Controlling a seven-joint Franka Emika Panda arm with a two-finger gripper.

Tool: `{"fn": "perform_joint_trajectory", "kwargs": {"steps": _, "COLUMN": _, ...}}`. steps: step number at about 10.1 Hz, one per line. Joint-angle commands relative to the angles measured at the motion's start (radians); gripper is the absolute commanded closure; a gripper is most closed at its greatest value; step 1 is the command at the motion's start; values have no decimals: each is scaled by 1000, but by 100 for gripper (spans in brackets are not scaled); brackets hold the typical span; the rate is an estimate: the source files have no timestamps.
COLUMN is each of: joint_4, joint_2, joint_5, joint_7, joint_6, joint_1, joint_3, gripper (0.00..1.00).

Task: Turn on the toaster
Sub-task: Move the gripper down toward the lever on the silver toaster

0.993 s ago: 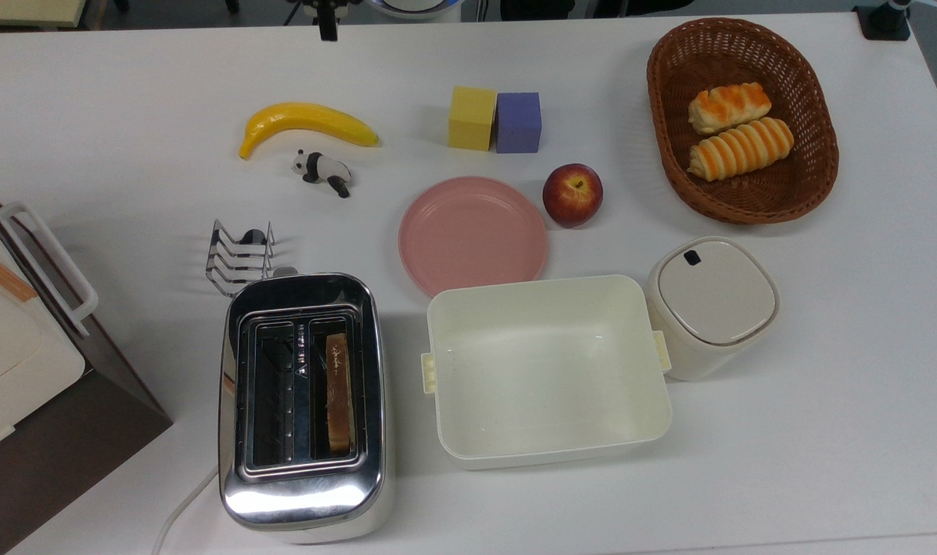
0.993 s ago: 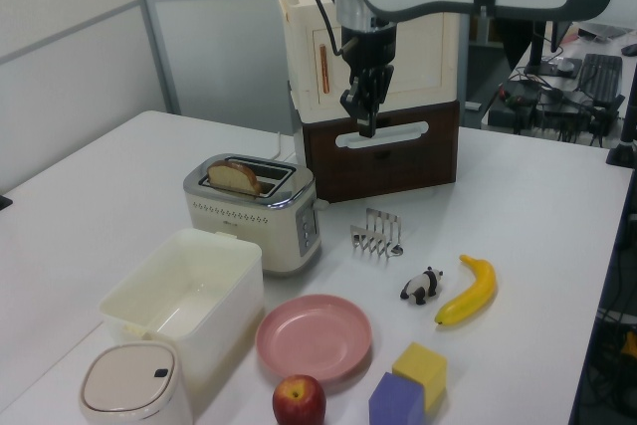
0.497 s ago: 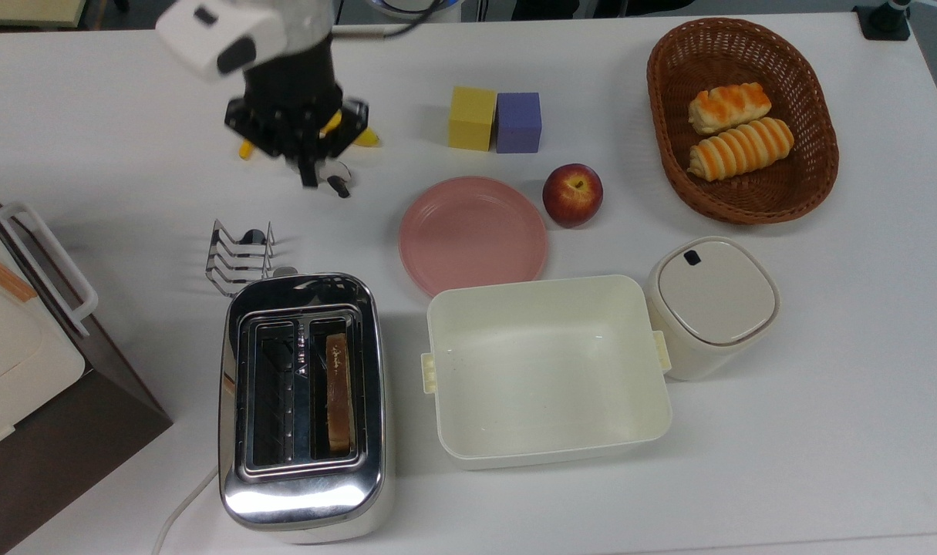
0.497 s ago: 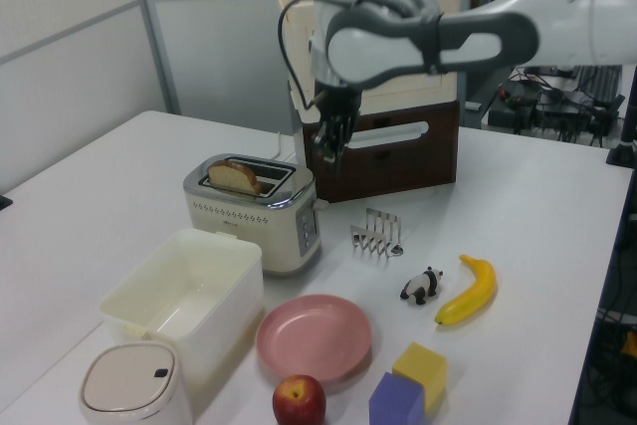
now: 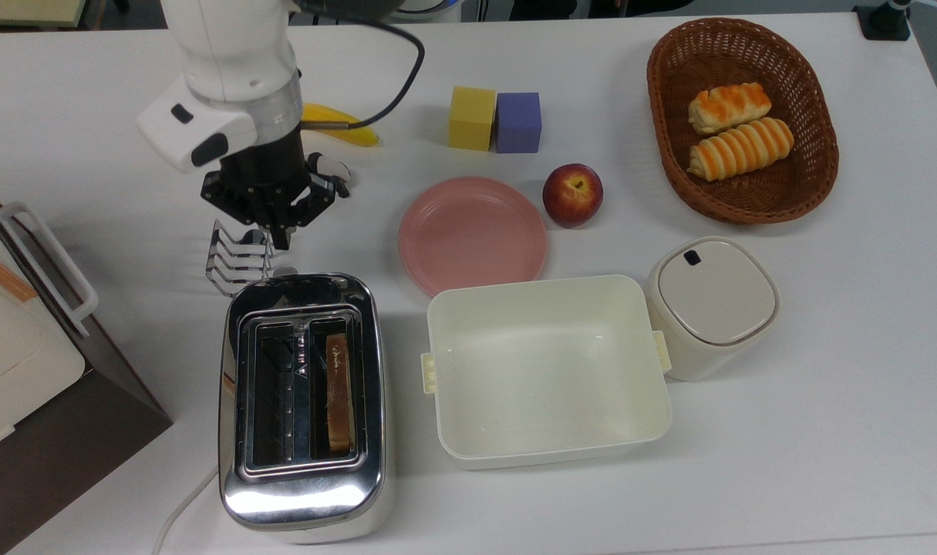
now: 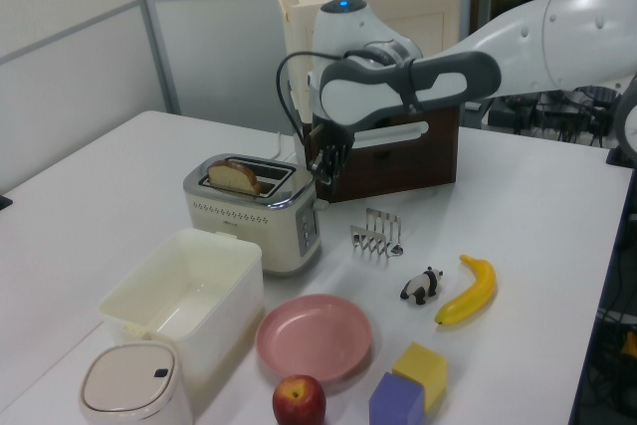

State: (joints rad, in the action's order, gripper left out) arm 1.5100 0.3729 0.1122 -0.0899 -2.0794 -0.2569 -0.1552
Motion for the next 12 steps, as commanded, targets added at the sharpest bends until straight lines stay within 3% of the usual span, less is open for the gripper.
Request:
{"fn": "perform_joint_trajectory", "kwargs": {"steps": 1, "joint_4": 2, "joint_2": 40, "joint_5": 39, "joint_7": -17, "joint_6": -73, "joint_1": 7, "joint_3": 8, "gripper": 100}}
{"fn": "perform_joint_trajectory", "kwargs": {"steps": 12, "joint_4": 12, "joint_2": 132, "joint_5": 99, "joint_7": -16, "joint_6": -171, "joint_1": 8, "joint_3": -1, "gripper": 100}}
